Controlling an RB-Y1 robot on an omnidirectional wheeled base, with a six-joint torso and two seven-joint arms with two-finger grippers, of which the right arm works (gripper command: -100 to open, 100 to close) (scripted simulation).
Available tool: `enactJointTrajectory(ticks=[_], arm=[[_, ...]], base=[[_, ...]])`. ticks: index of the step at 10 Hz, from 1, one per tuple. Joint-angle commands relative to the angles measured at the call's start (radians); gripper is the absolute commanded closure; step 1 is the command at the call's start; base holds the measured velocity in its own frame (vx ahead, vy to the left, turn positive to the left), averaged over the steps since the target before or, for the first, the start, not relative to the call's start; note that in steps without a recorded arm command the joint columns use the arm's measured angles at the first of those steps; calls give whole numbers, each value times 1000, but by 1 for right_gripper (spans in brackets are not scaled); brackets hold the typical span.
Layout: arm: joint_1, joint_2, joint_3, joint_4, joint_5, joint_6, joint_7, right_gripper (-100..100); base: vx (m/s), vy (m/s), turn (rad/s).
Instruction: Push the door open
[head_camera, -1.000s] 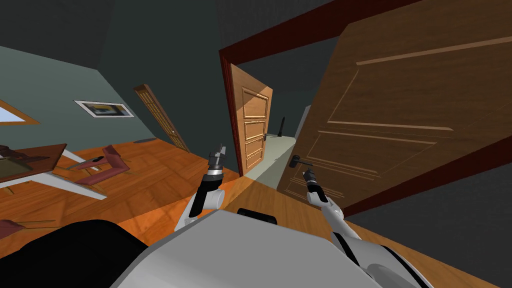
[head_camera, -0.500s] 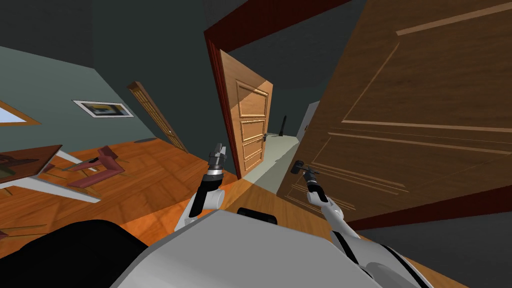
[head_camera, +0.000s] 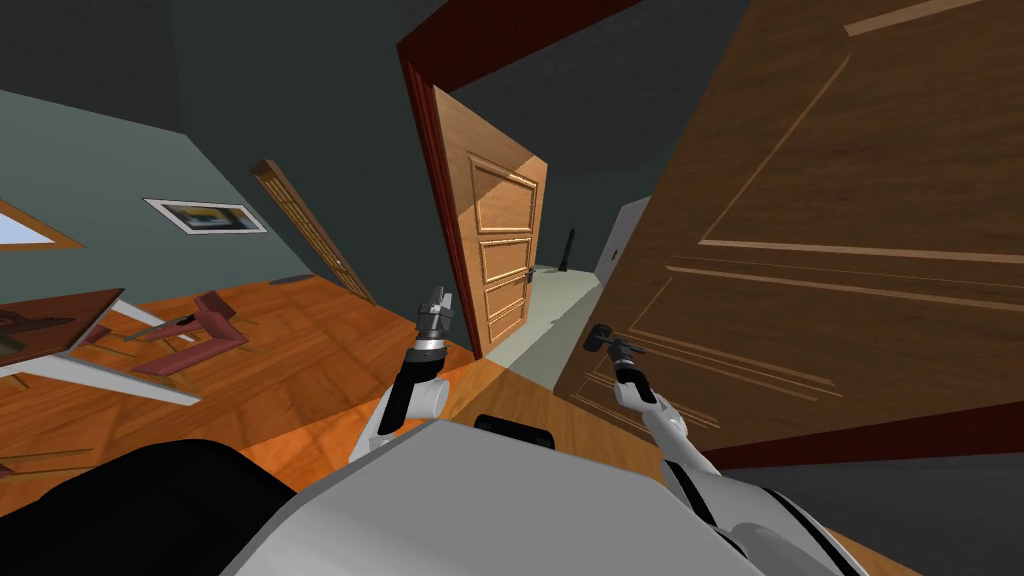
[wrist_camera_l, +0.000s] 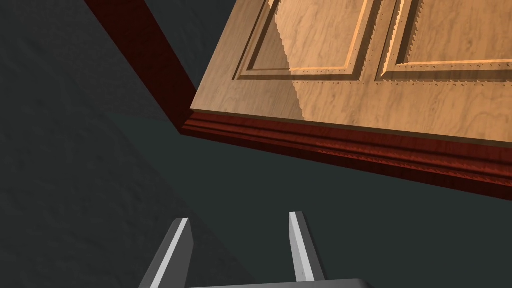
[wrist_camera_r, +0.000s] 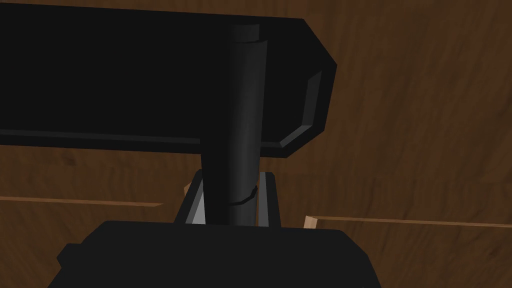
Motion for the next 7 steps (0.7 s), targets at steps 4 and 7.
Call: enactJointTrajectory(ticks=[4,7], arm=[[-3,8,-28,0,3,2,18,100],[-10,23,-82,0,8,7,53,100]], base=[[16,0,0],[155,-1,-13]])
